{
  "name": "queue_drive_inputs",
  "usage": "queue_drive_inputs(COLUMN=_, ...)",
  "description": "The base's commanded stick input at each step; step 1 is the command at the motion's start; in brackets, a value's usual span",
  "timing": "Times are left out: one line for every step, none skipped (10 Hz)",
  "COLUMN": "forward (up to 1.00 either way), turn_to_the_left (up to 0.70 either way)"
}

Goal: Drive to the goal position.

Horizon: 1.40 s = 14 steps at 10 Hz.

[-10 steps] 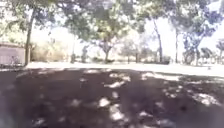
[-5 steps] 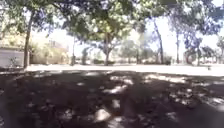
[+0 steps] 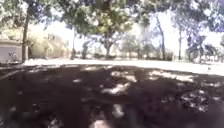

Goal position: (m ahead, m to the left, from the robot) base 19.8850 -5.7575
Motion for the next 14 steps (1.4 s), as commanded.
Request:
queue_drive_inputs(forward=0.7, turn_to_the_left=0.0)
queue_drive_inputs(forward=0.7, turn_to_the_left=0.0)
queue_drive_inputs(forward=0.7, turn_to_the_left=0.0)
queue_drive_inputs(forward=0.7, turn_to_the_left=0.0)
queue_drive_inputs(forward=0.7, turn_to_the_left=0.0)
queue_drive_inputs(forward=0.7, turn_to_the_left=0.0)
queue_drive_inputs(forward=0.7, turn_to_the_left=0.0)
queue_drive_inputs(forward=0.7, turn_to_the_left=0.0)
queue_drive_inputs(forward=0.7, turn_to_the_left=0.0)
queue_drive_inputs(forward=0.7, turn_to_the_left=0.0)
queue_drive_inputs(forward=0.7, turn_to_the_left=0.0)
queue_drive_inputs(forward=0.7, turn_to_the_left=0.0)
queue_drive_inputs(forward=0.7, turn_to_the_left=0.0)
queue_drive_inputs(forward=0.7, turn_to_the_left=0.0)
